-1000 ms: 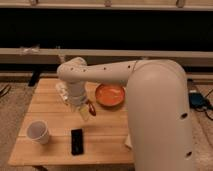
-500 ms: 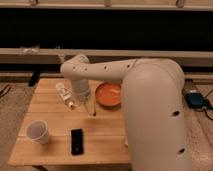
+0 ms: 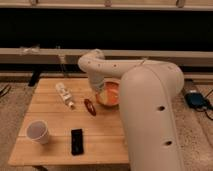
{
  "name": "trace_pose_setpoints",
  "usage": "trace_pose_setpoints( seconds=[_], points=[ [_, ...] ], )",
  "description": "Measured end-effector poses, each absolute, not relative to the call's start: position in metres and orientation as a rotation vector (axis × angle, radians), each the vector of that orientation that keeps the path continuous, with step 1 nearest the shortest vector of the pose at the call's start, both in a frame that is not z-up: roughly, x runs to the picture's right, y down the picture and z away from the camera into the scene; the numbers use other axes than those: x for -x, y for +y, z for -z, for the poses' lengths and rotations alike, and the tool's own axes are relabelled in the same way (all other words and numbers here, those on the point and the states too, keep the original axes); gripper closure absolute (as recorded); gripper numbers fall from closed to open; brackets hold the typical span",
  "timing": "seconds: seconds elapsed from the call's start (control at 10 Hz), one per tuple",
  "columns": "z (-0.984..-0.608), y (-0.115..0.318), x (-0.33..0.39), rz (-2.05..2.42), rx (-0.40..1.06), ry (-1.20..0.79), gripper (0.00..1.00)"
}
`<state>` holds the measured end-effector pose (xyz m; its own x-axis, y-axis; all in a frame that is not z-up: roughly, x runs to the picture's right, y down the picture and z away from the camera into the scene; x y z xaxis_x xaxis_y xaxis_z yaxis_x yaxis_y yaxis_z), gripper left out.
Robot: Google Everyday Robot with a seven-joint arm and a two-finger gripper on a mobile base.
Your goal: Pick up the ceramic bowl
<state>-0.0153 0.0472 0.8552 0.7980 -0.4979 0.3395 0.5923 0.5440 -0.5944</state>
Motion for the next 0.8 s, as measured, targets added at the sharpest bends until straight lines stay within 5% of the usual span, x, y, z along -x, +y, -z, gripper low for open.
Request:
trace_pose_setpoints(
  seconds=[0.8],
  points=[
    [-0.906,0.080,-0.039,0.429,0.740,-0.033,0.34]
  ],
)
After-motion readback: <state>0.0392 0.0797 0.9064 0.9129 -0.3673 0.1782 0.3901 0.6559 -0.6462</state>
